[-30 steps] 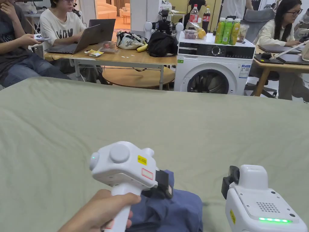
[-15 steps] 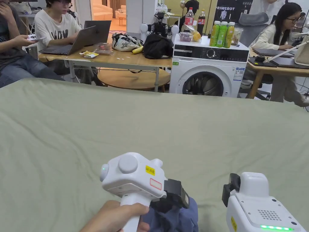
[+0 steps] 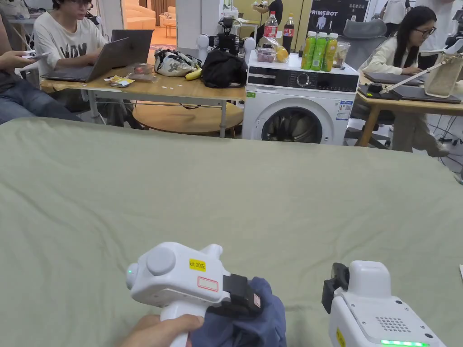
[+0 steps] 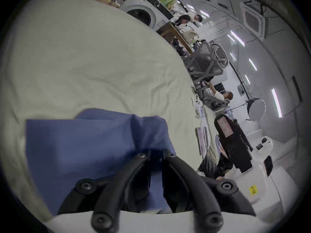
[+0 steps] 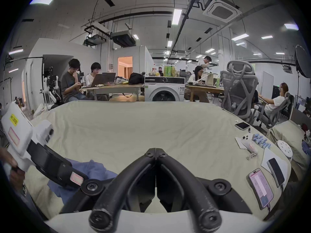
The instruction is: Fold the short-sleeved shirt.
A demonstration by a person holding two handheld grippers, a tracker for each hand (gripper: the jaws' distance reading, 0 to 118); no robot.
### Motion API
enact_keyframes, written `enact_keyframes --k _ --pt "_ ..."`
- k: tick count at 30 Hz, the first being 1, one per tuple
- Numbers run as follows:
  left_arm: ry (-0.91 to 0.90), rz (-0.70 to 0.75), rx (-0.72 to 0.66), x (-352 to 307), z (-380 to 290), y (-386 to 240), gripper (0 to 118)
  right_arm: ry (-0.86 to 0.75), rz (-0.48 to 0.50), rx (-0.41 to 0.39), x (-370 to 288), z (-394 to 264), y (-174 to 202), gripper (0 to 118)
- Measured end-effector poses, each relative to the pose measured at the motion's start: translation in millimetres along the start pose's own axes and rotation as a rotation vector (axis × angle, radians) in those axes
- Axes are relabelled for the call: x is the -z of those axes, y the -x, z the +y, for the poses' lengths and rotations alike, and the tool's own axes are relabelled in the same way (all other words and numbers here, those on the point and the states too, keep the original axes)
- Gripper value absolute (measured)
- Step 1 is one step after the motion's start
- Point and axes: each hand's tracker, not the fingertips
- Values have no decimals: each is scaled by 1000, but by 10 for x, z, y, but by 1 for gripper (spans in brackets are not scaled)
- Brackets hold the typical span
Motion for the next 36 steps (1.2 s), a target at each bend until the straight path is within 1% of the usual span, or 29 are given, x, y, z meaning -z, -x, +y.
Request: enact_keyframes --k 6,8,9,10,15,17,19,22,26,32,34,36 --pt "84 -3 -23 588 -84 102 5 4 -10 -3 -3 0 -51 0" --pt "85 57 -30 700 -133 143 0 4 -13 0 4 1 -69 0" --pt "63 90 3 723 -153 147 0 5 -14 0 7 3 -75 0" --pt "56 61 -3 726 -174 160 0 6 -16 1 9 5 -81 0" --pt "61 58 0 649 -131 121 0 -1 -16 9 36 10 -77 0" --pt "48 43 18 509 -117 71 0 -7 -16 11 56 17 -50 0" --pt "-19 67 99 330 -131 -25 0 -21 -17 14 73 23 -15 0" --pt "-163 139 235 -33 -210 -128 0 -38 -20 15 125 44 50 0" --pt "-382 278 336 -459 -395 -148 0 -53 -14 16 206 67 148 0" --pt "-688 539 528 -814 -670 -132 0 -84 -7 27 273 117 257 0" --pt "-754 603 575 -869 -725 -120 0 -96 0 26 277 144 285 0" --pt "-791 699 610 -886 -729 -111 0 -105 4 24 275 181 316 0"
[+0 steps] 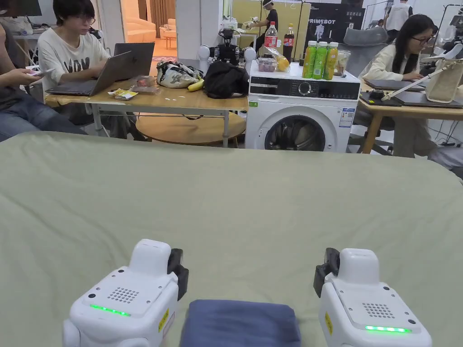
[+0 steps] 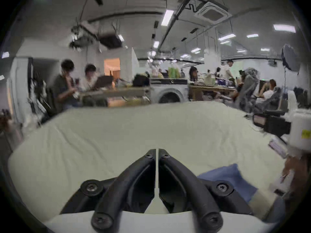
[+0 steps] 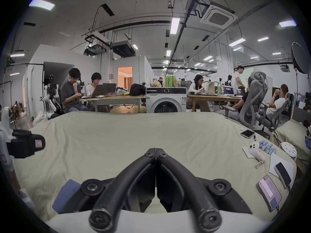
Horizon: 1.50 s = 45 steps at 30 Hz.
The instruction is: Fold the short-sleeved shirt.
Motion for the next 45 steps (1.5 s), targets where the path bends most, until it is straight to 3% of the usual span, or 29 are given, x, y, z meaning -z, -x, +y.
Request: enact_keyframes --k 4,11,16,21,26,35,36,39,40,45 --pt "-98 96 16 -51 -63 110 0 -52 -13 -9 -29 79 36 0" --pt "-182 153 -145 -229 -71 428 0 -78 -32 -16 -248 132 17 0" --pt "-179 158 -157 -260 -62 525 0 47 44 -45 -426 -101 138 0" --pt "-172 139 -189 -290 -65 559 0 309 159 -67 -240 -513 362 0" --pt "-90 78 -219 -286 -91 620 0 544 132 -68 161 -883 450 0" --pt "351 -136 -333 142 -248 801 0 571 128 -47 212 -768 434 0" --pt "401 -177 -340 188 -257 802 5 569 126 -50 208 -771 438 0" --pt "514 -339 -436 381 -304 902 53 568 126 -52 202 -769 436 0" --pt "535 -377 -489 440 -328 950 62 569 129 -46 204 -764 422 0" --pt "680 -603 -630 797 -523 1104 68 585 146 -20 222 -741 368 0"
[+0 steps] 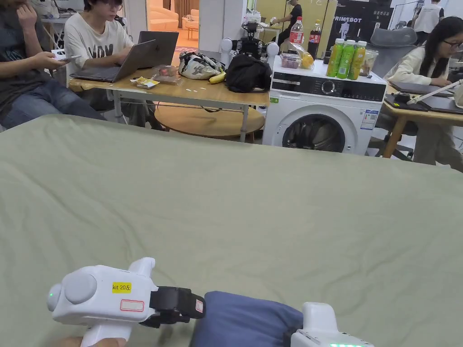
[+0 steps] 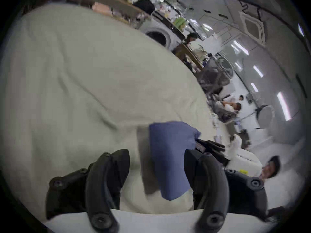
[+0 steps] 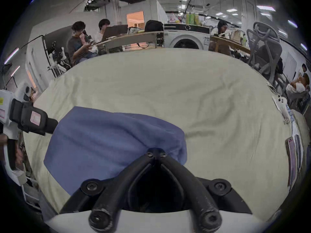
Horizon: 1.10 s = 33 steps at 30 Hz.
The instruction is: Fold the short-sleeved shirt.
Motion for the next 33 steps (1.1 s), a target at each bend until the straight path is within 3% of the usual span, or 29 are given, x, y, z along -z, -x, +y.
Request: enact_keyframes --k 5,9,11,15,16,18,28,33 --pt "156 -201 -143 430 15 323 68 5 8 6 -8 2 -3 0" --pt "136 -384 -223 689 -37 366 70 2 7 6 -9 -7 -2 0" --pt "138 -372 -224 784 -65 333 70 0 6 7 -9 -11 -4 0" --pt "94 -378 -251 803 -114 321 56 1 10 11 -10 -14 -21 0" --pt "83 -309 -232 797 -126 307 38 1 11 11 -12 -15 -25 0" --pt "94 -265 -191 809 -162 294 25 0 20 15 -14 -21 -32 0" --pt "72 -262 -216 698 -142 222 22 -48 25 -29 -128 -7 -34 0" --pt "81 -251 -205 568 -69 86 22 -272 -36 -68 -401 219 -79 0"
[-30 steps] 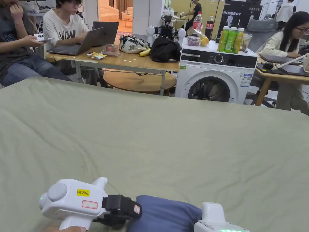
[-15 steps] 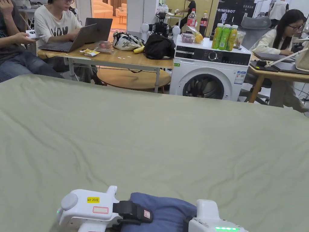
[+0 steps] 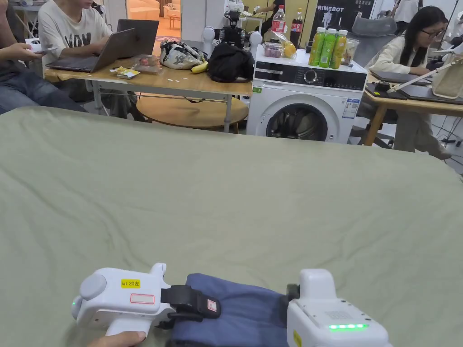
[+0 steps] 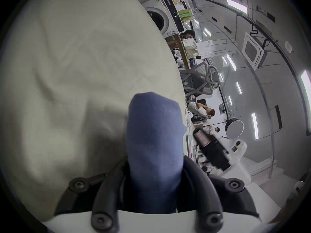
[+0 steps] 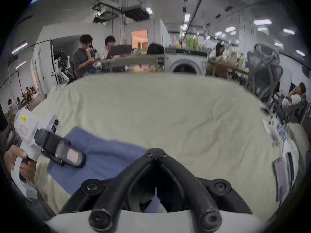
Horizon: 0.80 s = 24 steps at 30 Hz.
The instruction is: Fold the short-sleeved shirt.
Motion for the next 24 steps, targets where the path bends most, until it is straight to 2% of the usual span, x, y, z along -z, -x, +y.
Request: enact_keyframes --k 6,10,17,24 --pt "-14 36 38 -264 86 -243 22 -238 -76 -18 -116 355 -11 0" --pt "-33 71 61 -600 156 -370 22 -363 -111 26 -185 481 -6 0" --pt "-80 178 52 -1408 266 -283 22 -377 -86 9 -84 591 169 0" --pt "-195 319 -30 -2399 218 -148 22 -361 0 -24 114 666 723 0"
